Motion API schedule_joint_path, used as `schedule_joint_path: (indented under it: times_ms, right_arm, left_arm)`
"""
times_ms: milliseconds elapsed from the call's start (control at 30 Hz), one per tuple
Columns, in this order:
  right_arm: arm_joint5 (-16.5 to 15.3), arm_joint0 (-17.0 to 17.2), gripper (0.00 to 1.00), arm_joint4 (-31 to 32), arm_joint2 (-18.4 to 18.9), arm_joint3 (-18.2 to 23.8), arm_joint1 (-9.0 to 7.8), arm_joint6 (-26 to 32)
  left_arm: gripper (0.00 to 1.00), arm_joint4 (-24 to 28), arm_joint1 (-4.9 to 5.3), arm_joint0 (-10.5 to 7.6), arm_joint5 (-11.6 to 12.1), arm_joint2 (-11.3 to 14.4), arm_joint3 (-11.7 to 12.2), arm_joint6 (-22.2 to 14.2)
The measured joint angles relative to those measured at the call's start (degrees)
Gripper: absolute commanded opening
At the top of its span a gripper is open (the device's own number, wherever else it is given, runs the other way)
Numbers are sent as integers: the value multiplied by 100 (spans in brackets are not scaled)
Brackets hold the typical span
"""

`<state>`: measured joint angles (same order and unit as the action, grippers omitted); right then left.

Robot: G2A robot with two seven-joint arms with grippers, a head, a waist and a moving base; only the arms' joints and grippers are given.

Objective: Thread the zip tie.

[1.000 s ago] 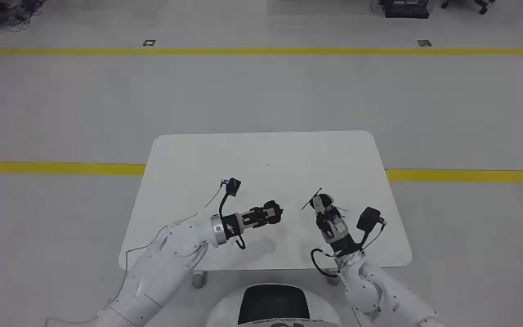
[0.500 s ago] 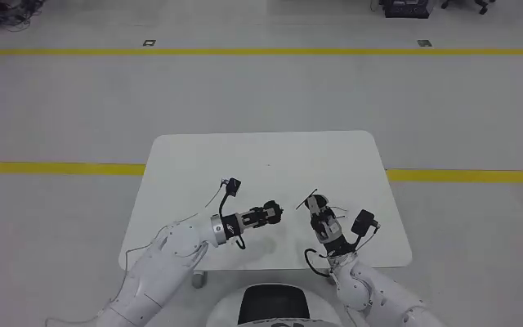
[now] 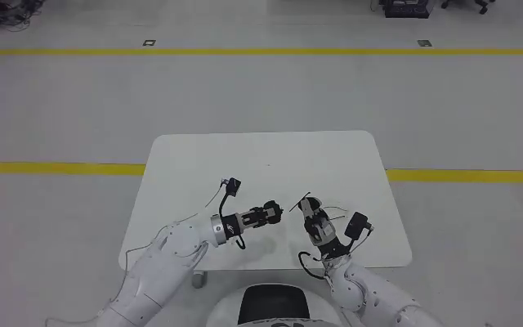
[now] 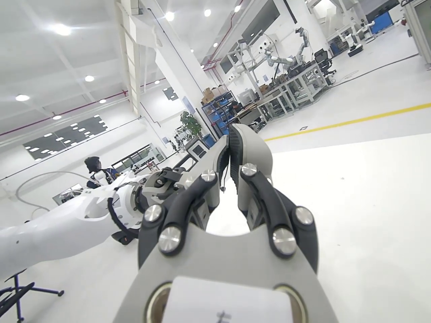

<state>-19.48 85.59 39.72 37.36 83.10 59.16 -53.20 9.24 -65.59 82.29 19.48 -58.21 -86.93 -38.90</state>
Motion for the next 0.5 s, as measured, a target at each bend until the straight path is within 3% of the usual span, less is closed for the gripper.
schedule_joint_path:
  times_ms: [233, 500]
  right_arm:
    - [0, -180, 0, 15, -206, -216, 100, -263]
    - [32, -178, 0, -6, -187, -181, 116, -250]
  left_arm:
    - [0, 0, 0, 0, 0, 0, 0, 0]
    - [0, 0, 0, 0, 0, 0, 0, 0]
